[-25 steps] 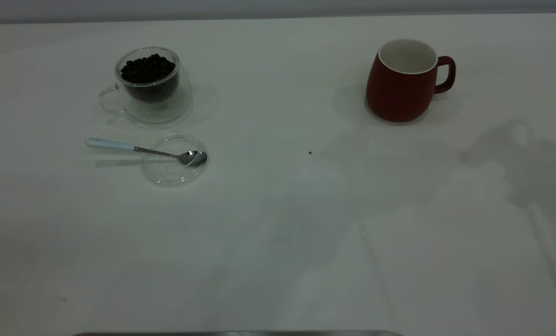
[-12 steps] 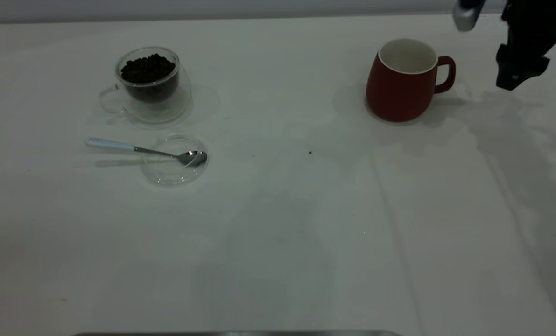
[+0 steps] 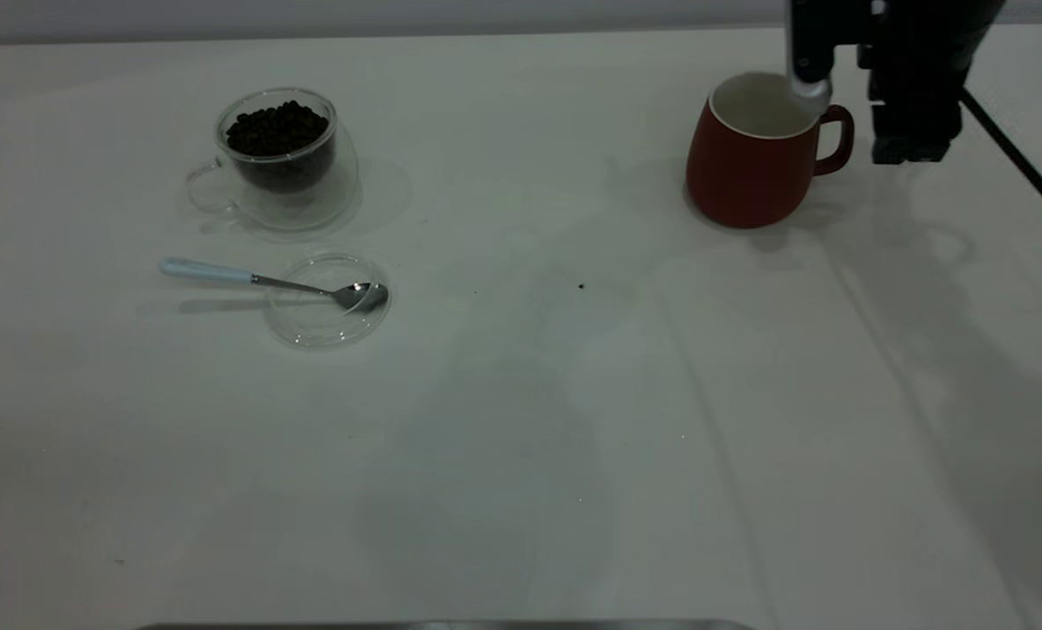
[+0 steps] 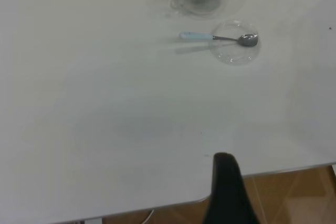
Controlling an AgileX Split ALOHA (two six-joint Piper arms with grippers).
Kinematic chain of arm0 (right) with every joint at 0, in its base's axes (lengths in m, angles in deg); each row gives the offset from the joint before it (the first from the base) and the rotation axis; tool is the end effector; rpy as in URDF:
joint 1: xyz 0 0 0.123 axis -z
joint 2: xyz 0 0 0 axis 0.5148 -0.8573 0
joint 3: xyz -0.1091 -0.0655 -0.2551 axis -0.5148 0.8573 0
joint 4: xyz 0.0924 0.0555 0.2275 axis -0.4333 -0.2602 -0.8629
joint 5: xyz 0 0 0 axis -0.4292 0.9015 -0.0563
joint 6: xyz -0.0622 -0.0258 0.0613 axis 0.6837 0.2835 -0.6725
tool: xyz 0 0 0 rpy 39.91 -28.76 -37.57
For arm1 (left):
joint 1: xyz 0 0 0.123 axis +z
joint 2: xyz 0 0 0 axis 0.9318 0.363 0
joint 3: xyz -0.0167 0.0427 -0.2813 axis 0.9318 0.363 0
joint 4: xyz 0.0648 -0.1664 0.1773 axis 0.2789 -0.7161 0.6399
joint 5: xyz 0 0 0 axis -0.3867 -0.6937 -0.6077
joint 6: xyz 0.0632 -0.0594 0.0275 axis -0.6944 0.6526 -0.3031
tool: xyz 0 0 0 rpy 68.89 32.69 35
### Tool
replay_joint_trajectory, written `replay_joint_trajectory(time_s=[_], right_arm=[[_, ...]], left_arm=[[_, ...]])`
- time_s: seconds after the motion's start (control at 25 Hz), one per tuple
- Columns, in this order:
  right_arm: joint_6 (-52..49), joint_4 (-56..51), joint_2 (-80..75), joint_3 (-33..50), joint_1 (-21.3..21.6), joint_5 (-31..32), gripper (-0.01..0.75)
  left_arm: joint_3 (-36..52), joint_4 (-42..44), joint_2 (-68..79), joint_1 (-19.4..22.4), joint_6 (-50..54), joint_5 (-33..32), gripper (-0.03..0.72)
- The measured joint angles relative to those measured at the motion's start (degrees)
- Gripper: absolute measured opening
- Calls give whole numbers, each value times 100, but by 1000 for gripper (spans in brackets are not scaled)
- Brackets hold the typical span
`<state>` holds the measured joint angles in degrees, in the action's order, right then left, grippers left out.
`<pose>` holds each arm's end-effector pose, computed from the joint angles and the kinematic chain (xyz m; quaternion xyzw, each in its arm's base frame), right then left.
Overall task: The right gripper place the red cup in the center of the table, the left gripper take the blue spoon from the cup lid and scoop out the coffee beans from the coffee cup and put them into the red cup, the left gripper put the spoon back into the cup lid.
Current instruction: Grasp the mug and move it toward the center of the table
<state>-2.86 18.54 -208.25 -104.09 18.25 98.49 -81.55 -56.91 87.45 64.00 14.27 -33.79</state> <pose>0.4589 0.0898 0.0468 -0.6568 0.7145 -0.1801 0.1600 -0.0101 -0.0060 0.2674 0.0510 0.8688 -0.0538 0.4896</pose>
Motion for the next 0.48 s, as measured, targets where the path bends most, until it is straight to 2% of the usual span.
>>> replay_joint_trajectory(time_s=[0.48], right_arm=[[-42, 65, 0, 0, -877, -70, 591]], left_arm=[[0, 0, 0, 0, 0, 0, 563]])
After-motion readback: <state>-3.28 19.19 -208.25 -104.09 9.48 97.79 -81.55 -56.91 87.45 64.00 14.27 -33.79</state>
